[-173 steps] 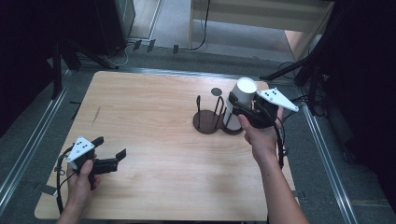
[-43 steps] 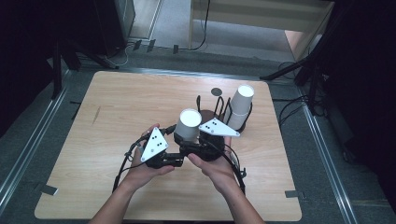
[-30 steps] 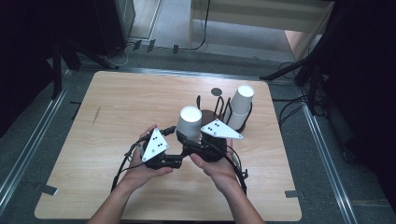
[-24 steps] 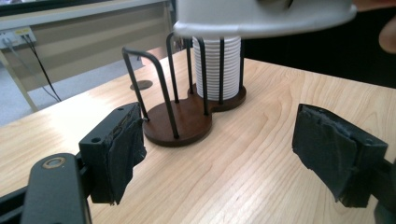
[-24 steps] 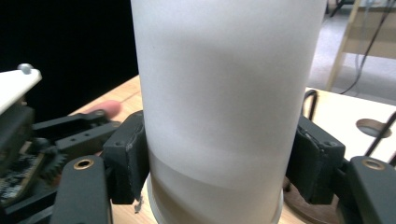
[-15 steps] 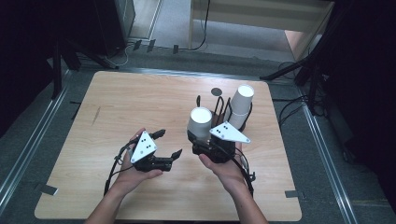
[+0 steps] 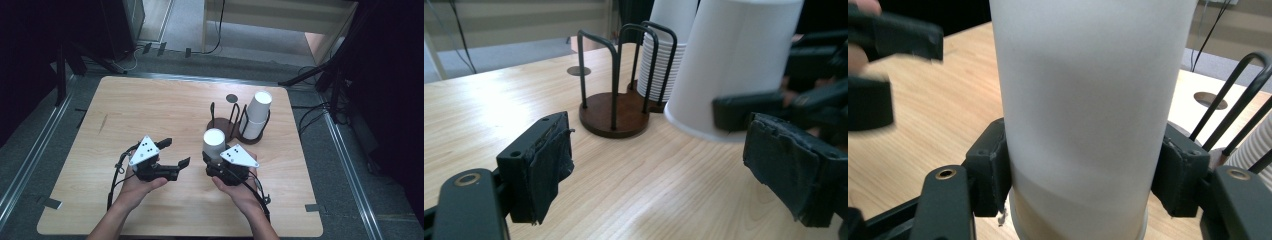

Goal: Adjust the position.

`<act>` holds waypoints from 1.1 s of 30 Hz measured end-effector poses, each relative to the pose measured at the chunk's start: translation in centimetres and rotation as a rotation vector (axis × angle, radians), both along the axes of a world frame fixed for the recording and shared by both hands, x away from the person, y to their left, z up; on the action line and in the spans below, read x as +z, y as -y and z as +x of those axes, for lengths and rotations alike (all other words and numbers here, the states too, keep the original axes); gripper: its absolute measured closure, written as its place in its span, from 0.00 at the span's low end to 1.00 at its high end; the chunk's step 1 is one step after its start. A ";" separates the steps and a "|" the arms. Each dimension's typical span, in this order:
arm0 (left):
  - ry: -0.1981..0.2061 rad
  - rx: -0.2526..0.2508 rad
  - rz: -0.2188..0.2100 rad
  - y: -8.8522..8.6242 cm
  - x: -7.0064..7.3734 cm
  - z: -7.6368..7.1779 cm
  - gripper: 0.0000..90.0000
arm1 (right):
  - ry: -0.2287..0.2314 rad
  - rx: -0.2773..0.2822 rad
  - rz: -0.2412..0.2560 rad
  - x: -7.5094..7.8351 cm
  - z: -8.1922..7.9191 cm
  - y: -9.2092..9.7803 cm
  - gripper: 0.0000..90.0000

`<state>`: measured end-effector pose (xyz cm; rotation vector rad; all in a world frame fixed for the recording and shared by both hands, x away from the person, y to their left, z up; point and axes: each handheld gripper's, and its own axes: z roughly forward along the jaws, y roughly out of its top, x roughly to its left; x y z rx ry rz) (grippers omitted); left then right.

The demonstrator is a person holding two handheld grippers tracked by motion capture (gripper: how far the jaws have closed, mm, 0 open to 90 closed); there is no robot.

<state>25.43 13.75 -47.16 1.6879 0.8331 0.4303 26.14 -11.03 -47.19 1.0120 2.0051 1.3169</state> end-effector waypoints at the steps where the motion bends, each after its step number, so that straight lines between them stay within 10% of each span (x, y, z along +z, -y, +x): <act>1: -0.007 -0.005 -0.007 0.0 0.2 0.0 0.14 | 0.008 0.006 -0.014 -0.2 -0.1 -0.1 0.38; 33: -0.127 -0.146 0.057 2.0 0.9 0.0 0.23 | 0.298 0.064 -0.381 -3.9 -2.4 -3.4 0.38</act>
